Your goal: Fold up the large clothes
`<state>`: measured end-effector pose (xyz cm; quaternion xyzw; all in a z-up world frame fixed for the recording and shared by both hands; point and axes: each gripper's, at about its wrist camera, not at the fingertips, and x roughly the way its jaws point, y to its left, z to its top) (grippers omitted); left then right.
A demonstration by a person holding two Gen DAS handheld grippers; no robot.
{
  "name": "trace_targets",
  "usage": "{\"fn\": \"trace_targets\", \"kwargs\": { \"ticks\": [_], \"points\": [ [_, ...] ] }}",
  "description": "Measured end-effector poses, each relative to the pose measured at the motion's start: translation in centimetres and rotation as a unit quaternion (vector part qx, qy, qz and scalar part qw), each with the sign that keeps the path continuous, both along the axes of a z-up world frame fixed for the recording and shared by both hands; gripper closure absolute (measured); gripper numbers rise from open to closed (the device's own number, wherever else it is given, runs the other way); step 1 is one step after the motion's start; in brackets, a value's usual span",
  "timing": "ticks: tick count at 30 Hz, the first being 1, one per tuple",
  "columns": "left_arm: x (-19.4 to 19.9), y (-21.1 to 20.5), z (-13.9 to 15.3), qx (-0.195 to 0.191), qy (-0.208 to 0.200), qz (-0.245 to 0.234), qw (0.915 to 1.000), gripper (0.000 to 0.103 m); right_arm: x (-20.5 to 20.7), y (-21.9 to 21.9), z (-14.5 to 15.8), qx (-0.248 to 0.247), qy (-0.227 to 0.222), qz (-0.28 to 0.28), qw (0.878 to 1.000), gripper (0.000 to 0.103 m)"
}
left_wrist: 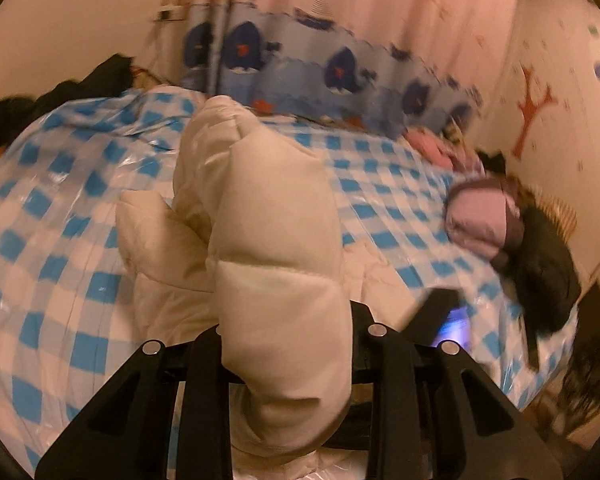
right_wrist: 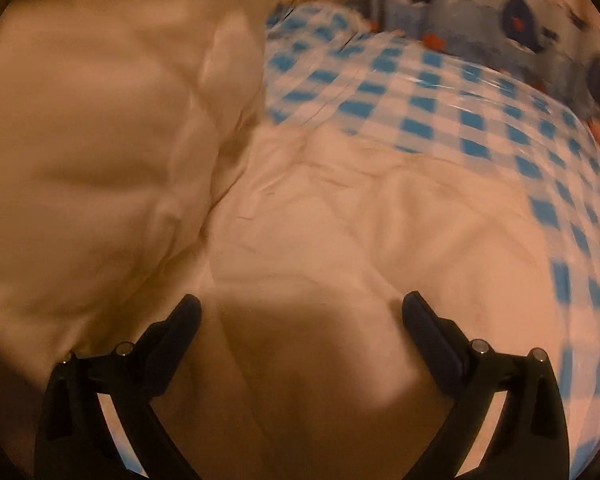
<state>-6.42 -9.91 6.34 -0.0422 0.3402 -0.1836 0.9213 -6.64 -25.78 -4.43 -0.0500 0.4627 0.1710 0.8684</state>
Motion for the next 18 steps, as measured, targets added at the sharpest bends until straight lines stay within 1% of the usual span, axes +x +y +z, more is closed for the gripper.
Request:
{"fn": "trace_targets", "kwargs": {
  "ticks": [1, 3, 4, 5, 6, 7, 8, 9, 10, 13, 14, 15, 16, 17, 18],
  "points": [
    [-0.1, -0.9, -0.2, 0.011, 0.001, -0.007, 0.9999, 0.078, -0.7, -2.4, 0.7, 0.037, 0.001, -0.018, 0.999, 0.007],
    [0.0, -3.8, -0.9, 0.037, 0.010, -0.031, 0.9988, 0.078, -1.5, -7.0, 1.4, 0.123, 0.016, -0.049, 0.991, 0.007],
    [-0.1, -5.0, -1.3, 0.046, 0.014, -0.040, 0.9981, 0.078, -1.9, -10.0, 1.5, 0.182, 0.027, -0.070, 0.980, 0.007],
    [-0.1, -6.7, -1.9, 0.059, 0.018, -0.054, 0.9966, 0.078, -2.1, -12.2, 1.3, 0.228, 0.036, -0.084, 0.969, 0.007],
    [-0.2, -8.1, -2.4, 0.069, 0.022, -0.066, 0.9952, 0.078, -2.3, -15.2, 0.7, 0.291, 0.051, -0.102, 0.950, 0.007],
    [-0.3, -10.1, -3.3, 0.082, 0.029, -0.084, 0.9927, 0.078, -2.4, -17.1, 0.2, 0.334, 0.061, -0.114, 0.934, 0.007],
    [-0.4, -11.3, -3.9, 0.089, 0.032, -0.095, 0.9910, 0.078, -2.6, -19.2, -0.6, 0.385, 0.075, -0.130, 0.911, 0.007],
    [-0.7, -13.0, -4.9, 0.100, 0.038, -0.112, 0.9879, 0.078, -2.6, -20.2, -0.9, 0.411, 0.080, -0.136, 0.898, 0.007],
    [-1.0, -14.5, -5.8, 0.109, 0.044, -0.129, 0.9847, 0.078, -2.7, -21.8, -1.5, 0.453, 0.085, -0.139, 0.876, 0.006],
    [-1.7, -17.9, -8.9, 0.137, 0.054, -0.162, 0.9757, 0.078, -3.1, -24.3, -2.1, 0.518, 0.087, -0.141, 0.839, 0.006],
    [-2.0, -18.6, -9.6, 0.146, 0.053, -0.167, 0.9737, 0.078, -3.0, -24.8, -2.1, 0.536, 0.085, -0.137, 0.829, 0.006],
    [-2.2, -19.3, -10.2, 0.152, 0.051, -0.171, 0.9720, 0.078, -2.7, -25.2, -1.8, 0.545, 0.082, -0.132, 0.824, 0.006],
    [-2.4, -19.7, -10.7, 0.155, 0.049, -0.175, 0.9711, 0.078, -2.6, -25.2, -1.4, 0.545, 0.082, -0.128, 0.825, 0.006],
    [-2.7, -20.1, -11.2, 0.158, 0.045, -0.181, 0.9697, 0.078, -2.1, -25.1, -0.9, 0.540, 0.083, -0.121, 0.829, 0.006],
    [-3.0, -20.3, -11.5, 0.162, 0.036, -0.189, 0.9679, 0.078, -1.1, -24.7, -0.2, 0.528, 0.091, -0.106, 0.838, 0.006]
  ]
}}
